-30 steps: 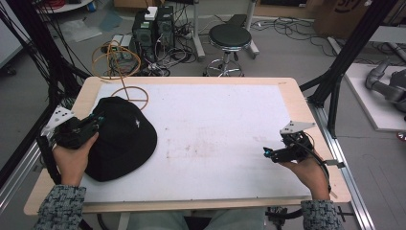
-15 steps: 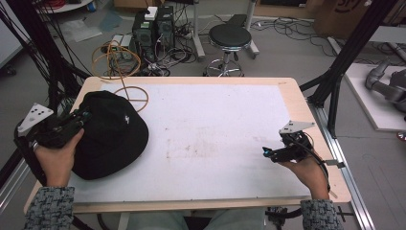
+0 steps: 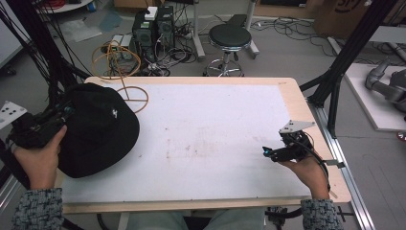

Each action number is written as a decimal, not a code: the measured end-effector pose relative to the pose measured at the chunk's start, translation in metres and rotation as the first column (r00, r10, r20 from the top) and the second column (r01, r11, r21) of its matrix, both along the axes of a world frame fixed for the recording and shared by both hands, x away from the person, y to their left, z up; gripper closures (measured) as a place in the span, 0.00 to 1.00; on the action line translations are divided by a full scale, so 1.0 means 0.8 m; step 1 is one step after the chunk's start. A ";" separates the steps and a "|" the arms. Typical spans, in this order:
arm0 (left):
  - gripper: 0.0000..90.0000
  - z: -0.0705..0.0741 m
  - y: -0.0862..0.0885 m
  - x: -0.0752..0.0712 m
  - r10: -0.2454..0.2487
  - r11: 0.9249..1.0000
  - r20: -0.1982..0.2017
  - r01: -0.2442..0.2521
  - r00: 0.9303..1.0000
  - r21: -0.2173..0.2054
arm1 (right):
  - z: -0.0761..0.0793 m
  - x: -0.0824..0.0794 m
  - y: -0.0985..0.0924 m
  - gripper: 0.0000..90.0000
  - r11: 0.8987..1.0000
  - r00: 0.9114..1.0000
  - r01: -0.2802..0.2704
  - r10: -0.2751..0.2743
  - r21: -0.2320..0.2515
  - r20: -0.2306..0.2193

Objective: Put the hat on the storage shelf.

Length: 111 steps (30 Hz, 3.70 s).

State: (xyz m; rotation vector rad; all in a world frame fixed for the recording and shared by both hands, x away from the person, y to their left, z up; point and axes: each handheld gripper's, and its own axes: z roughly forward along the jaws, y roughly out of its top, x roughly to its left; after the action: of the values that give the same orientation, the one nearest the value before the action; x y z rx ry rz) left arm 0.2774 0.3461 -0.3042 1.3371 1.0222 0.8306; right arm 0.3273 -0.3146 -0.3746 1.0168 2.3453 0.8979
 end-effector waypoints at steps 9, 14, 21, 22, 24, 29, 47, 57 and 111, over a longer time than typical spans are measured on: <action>0.93 0.016 0.012 -0.012 0.010 1.000 0.034 -0.010 0.999 -0.005 | 0.002 0.000 0.000 0.14 1.000 1.000 0.002 -0.002 -0.003 0.003; 0.93 0.027 0.024 -0.021 0.018 1.000 0.062 -0.017 0.998 -0.010 | 0.002 0.000 0.000 0.14 1.000 1.000 0.001 -0.001 0.000 0.007; 0.93 0.037 0.034 -0.025 0.028 0.999 0.080 -0.026 0.996 -0.034 | 0.001 0.000 0.001 0.14 1.000 1.000 0.003 -0.003 0.001 0.001; 0.93 0.038 0.034 -0.025 0.027 0.999 0.081 -0.024 0.996 -0.035 | 0.001 0.000 0.001 0.14 1.000 1.000 0.003 -0.003 0.001 0.000; 0.93 0.041 0.035 -0.023 0.026 0.999 0.088 -0.023 0.996 -0.035 | 0.001 0.001 0.000 0.14 1.000 1.000 0.003 -0.003 0.002 0.005; 0.93 0.051 0.033 -0.019 0.026 0.999 0.106 -0.023 0.994 -0.032 | 0.001 0.001 -0.001 0.14 1.000 1.000 0.005 -0.005 0.002 0.002; 0.93 0.084 0.033 0.010 -0.041 0.999 0.154 0.045 0.987 -0.022 | 0.000 0.000 -0.002 0.14 1.000 1.000 0.007 -0.007 0.005 -0.001; 0.93 0.097 0.054 0.016 -0.109 0.992 0.179 0.119 0.978 -0.049 | 0.000 -0.003 -0.003 0.14 1.000 1.000 0.009 -0.009 0.000 0.004; 0.93 0.139 0.047 0.119 -0.172 0.974 0.284 0.206 0.943 -0.094 | -0.011 -0.030 0.004 0.14 0.999 1.000 -0.018 0.019 -0.030 0.007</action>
State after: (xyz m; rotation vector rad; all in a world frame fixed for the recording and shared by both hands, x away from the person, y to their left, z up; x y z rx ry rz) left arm 0.3727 0.3838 -0.1932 1.1571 0.7034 0.7693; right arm 0.3034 -0.3110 -0.3837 0.9801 2.3588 0.8698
